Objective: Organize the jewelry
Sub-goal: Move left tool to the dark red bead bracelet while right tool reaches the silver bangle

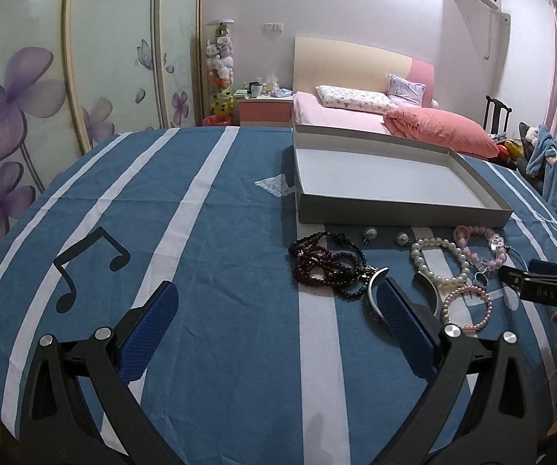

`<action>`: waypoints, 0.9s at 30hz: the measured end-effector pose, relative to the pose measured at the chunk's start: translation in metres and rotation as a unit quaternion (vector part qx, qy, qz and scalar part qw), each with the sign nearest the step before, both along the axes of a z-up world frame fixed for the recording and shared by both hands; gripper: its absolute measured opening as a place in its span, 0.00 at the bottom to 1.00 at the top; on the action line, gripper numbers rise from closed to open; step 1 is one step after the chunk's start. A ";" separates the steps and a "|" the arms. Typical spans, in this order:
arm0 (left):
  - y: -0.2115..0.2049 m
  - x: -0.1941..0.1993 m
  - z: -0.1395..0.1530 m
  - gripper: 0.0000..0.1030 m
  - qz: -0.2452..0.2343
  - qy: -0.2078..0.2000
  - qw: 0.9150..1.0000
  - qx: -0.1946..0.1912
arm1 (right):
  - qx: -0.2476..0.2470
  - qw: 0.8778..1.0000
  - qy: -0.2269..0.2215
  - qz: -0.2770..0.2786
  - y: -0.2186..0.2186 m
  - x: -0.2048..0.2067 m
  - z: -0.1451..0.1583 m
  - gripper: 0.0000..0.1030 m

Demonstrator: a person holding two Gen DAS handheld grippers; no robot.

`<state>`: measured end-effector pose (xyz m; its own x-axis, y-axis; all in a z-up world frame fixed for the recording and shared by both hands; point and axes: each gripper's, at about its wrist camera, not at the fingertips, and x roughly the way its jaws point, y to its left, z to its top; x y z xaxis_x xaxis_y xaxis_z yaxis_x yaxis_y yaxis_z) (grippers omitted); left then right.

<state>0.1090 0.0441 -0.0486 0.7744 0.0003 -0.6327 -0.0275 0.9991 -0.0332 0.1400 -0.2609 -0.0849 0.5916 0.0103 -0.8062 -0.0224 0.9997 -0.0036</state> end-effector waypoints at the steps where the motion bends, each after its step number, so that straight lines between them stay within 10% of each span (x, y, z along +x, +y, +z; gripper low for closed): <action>1: 0.000 0.001 0.000 0.98 -0.001 0.001 1.000 0.001 | 0.000 1.000 -0.003 0.005 0.000 0.000 0.000 0.80; 12: 0.000 0.019 -0.010 0.96 -0.018 0.029 0.999 0.001 | -0.001 1.000 -0.002 0.030 -0.011 -0.029 0.007 0.68; 27: 0.008 0.072 -0.025 0.46 -0.046 0.106 0.990 -0.083 | 0.001 0.999 -0.012 0.035 -0.010 -0.041 0.006 0.68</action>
<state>0.1809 0.0516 -0.0736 0.6171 -0.1810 -0.7658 0.0387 0.9790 -0.2002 0.0993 -0.2714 -0.0793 0.6082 0.0528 -0.7920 -0.0913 0.9958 -0.0037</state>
